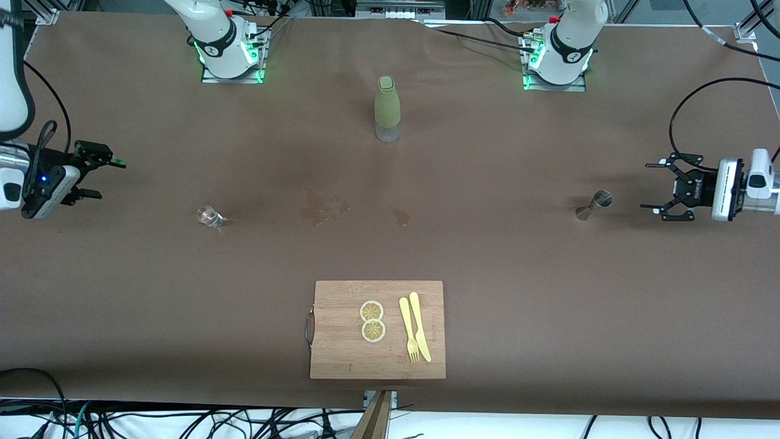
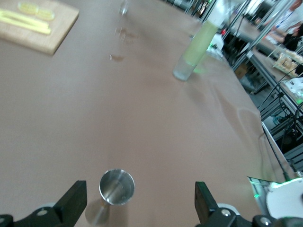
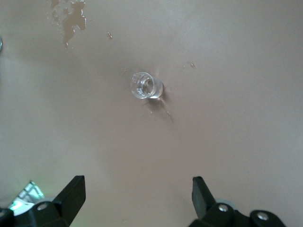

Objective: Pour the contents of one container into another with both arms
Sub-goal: 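Lower the right gripper to the glass cup while the left gripper lowers to the jigger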

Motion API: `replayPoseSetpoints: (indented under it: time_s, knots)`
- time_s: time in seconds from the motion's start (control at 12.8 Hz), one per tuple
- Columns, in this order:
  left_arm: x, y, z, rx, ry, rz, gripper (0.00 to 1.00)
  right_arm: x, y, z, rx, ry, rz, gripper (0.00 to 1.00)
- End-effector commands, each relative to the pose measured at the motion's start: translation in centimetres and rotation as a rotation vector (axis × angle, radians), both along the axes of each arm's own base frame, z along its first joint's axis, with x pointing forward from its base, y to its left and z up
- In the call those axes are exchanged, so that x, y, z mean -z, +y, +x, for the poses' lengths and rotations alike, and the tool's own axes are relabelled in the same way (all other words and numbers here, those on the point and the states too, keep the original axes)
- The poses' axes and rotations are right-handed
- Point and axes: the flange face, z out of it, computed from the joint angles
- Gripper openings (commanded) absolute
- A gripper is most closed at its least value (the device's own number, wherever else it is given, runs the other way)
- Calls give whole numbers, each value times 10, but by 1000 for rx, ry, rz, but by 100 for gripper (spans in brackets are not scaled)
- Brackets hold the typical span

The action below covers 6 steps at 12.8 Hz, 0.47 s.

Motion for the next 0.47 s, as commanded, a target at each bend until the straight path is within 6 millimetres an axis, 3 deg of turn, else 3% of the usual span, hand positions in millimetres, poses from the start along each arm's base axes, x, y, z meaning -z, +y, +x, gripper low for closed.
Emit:
replayPoseSetpoints:
  time_s: [0.0, 0.31, 0.39]
  knots:
    - [50, 12, -12, 15, -87, -148, 100, 47, -17, 5, -109, -81, 133, 100]
    - [107, 19, -46, -27, -187, -271, 100, 114, -19, 1, -256, -229, 340, 100]
    - [113, 20, -50, -24, -222, -279, 100, 130, -17, 3, -270, -268, 384, 100]
